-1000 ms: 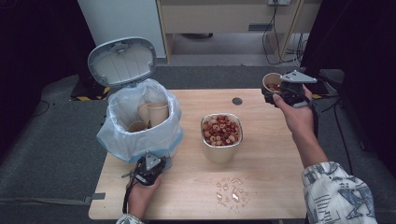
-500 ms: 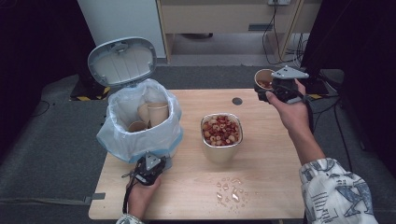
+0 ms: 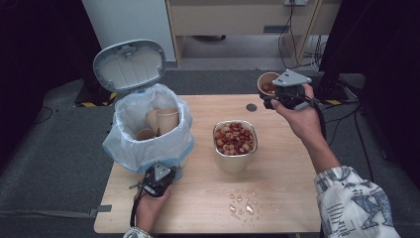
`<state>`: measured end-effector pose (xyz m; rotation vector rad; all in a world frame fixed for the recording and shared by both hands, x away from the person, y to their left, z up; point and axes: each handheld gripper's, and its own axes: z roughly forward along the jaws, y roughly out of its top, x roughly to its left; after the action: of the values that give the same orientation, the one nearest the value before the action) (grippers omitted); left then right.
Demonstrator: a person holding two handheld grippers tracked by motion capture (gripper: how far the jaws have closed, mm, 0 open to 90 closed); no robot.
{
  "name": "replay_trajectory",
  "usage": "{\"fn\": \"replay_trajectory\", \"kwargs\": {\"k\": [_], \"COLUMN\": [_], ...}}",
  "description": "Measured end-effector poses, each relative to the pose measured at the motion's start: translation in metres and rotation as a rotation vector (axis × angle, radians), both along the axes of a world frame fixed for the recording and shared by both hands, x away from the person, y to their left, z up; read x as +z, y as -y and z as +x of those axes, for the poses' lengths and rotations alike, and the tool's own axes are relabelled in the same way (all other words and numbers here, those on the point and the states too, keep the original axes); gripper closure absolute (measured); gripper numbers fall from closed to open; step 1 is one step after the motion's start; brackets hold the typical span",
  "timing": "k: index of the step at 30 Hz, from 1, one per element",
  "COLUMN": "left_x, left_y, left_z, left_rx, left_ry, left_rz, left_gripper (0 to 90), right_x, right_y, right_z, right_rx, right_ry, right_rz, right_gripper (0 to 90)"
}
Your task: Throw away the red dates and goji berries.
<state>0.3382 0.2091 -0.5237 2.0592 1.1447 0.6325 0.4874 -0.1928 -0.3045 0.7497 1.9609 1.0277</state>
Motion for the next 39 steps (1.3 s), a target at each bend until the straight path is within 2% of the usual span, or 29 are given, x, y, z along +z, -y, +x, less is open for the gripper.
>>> {"fn": "replay_trajectory", "kwargs": {"k": [5,9,11,12,14,18,21,23,26,28,29,31,39], "left_x": [0.0,0.0,0.0,0.0,0.0,0.0,0.0,0.0,0.0,0.0,0.0,0.0,0.0], "left_y": [0.0,0.0,0.0,0.0,0.0,0.0,0.0,0.0,0.0,0.0,0.0,0.0,0.0], "left_z": [0.0,0.0,0.0,0.0,0.0,0.0,0.0,0.0,0.0,0.0,0.0,0.0,0.0], "left_rx": [0.001,0.0,0.0,0.001,0.001,0.001,0.001,0.001,0.001,0.001,0.001,0.001,0.002], "left_ry": [0.0,0.0,0.0,0.0,0.0,0.0,0.0,0.0,0.0,0.0,0.0,0.0,0.0], "left_rz": [0.001,0.0,0.0,-0.001,-0.001,-0.001,0.0,-0.001,0.0,0.0,0.0,0.001,0.0], "left_gripper": [86.1,86.1,86.1,86.1,86.1,86.1,86.1,86.1,86.1,86.1,86.1,86.1,86.1], "right_x": [0.004,0.006,0.006,0.005,0.005,0.007,0.01,0.013,0.015,0.017,0.017,0.018,0.016], "right_y": [-0.009,-0.01,-0.013,-0.016,-0.018,-0.019,-0.022,-0.022,-0.025,-0.03,-0.03,-0.034,-0.04], "right_z": [-0.001,0.0,-0.001,-0.002,-0.003,-0.003,-0.005,-0.006,-0.008,-0.011,-0.011,-0.013,-0.017], "right_rx": [0.03,0.018,0.025,0.043,0.049,0.043,0.048,0.053,0.058,0.076,0.076,0.086,0.115], "right_ry": [0.01,0.011,0.012,0.017,0.016,0.025,0.041,0.045,0.056,0.073,0.073,0.085,0.101], "right_rz": [-0.028,-0.035,-0.043,-0.067,-0.082,-0.092,-0.12,-0.118,-0.14,-0.188,-0.188,-0.221,-0.261], "right_gripper": [30.1,30.1,30.1,30.1,30.1,30.1,30.1,30.1,30.1,30.1,30.1,30.1,30.1]}}
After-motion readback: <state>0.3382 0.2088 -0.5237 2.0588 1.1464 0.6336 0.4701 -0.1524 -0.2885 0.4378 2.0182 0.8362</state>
